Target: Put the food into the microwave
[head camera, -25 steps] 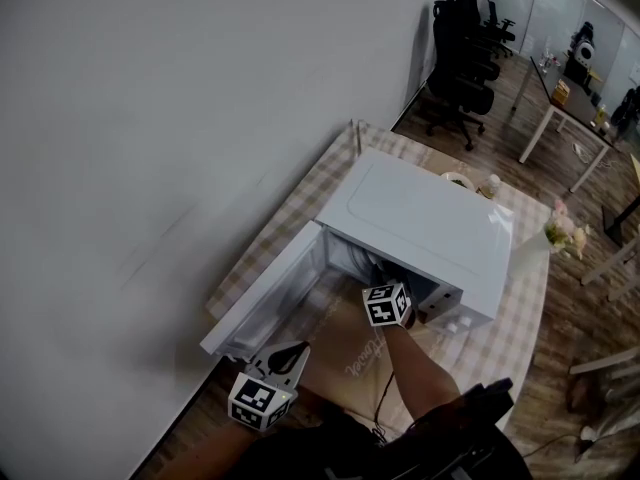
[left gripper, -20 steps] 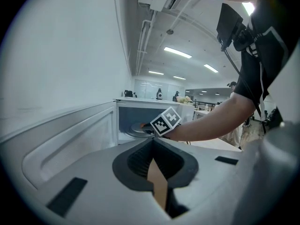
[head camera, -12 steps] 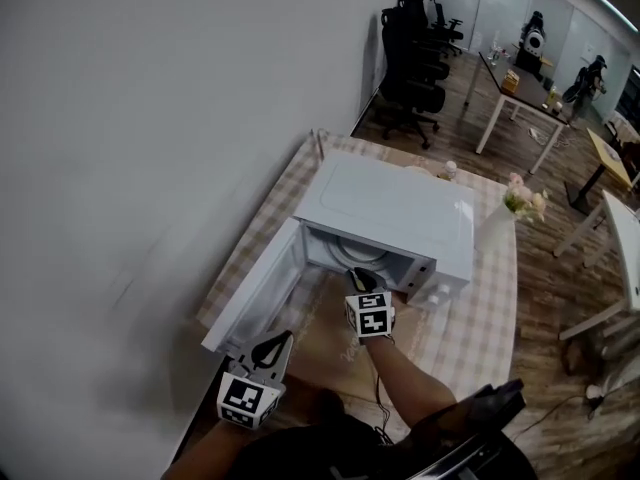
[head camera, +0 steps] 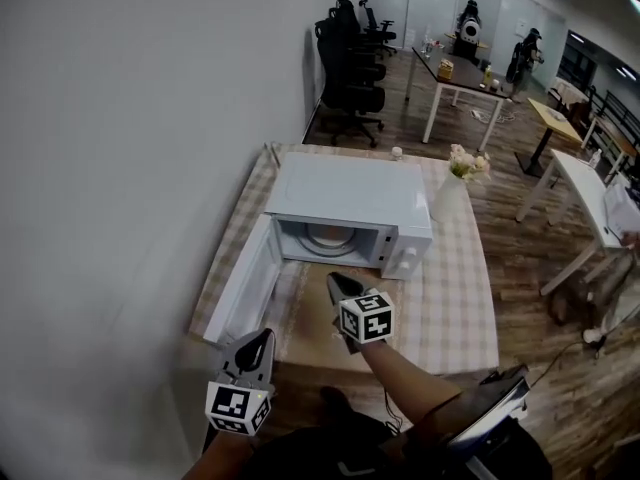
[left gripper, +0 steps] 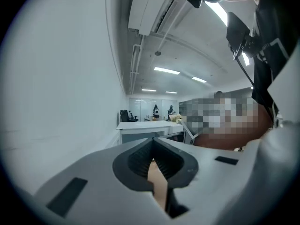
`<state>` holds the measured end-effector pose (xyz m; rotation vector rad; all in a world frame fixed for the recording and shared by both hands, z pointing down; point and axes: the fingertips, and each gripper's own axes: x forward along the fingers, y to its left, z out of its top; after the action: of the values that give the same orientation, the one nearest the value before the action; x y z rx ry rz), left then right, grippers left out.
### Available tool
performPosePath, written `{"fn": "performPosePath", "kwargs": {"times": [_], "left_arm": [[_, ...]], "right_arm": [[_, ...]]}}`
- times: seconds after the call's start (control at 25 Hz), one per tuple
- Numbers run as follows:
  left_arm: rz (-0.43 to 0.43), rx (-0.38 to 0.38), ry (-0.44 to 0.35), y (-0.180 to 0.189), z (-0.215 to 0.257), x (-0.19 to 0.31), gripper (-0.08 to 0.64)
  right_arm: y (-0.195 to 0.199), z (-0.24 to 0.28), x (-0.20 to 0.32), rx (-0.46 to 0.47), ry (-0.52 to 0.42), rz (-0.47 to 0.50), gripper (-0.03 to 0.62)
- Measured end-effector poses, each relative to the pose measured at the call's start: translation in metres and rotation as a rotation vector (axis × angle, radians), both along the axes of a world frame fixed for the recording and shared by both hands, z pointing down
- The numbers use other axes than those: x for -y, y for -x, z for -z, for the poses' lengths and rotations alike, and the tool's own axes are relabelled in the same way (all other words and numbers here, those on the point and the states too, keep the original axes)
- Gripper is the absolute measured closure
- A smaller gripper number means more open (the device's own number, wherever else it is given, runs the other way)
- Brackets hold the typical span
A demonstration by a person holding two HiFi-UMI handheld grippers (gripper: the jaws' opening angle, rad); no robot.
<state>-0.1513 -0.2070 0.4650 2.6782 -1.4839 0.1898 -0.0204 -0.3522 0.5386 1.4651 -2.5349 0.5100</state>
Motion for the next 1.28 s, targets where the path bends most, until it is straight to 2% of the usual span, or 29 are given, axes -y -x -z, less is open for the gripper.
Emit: {"fn": "performPosePath", "kwargs": {"times": [0.24, 0.32, 0.4, 0.76, 1.08, 1.28], "left_arm": [[-0.035, -0.005, -0.024, 0.013, 0.014, -0.042, 0.552], [-0.038, -0.034, -0.029, 0.016, 0.019, -0.053, 0.552], [-0.041, -0.070, -0.031, 0.019, 0.021, -0.058, 0.552], [-0.069, -0.083, -0.079, 0.031, 0.030, -0.083, 0.552], [-0.078, -0.082, -0.106, 0.018, 0.048, -0.090, 0.552], [-0.049, -0.093, -0.089, 0.007, 0.054, -0.093, 0.552]], "right_arm": [[0.007, 0.035, -0.064, 0.031, -0.043, -0.002, 0.580], [0.010, 0.046, -0.081, 0.039, -0.060, -0.008, 0.581], [0.013, 0.054, -0.095, 0.037, -0.079, -0.011, 0.583], [0.013, 0.099, -0.164, 0.087, -0.170, -0.044, 0.583], [-0.013, 0.119, -0.194, 0.107, -0.195, -0.058, 0.584], [-0.030, 0.119, -0.196, 0.117, -0.185, -0.043, 0.584]]}}
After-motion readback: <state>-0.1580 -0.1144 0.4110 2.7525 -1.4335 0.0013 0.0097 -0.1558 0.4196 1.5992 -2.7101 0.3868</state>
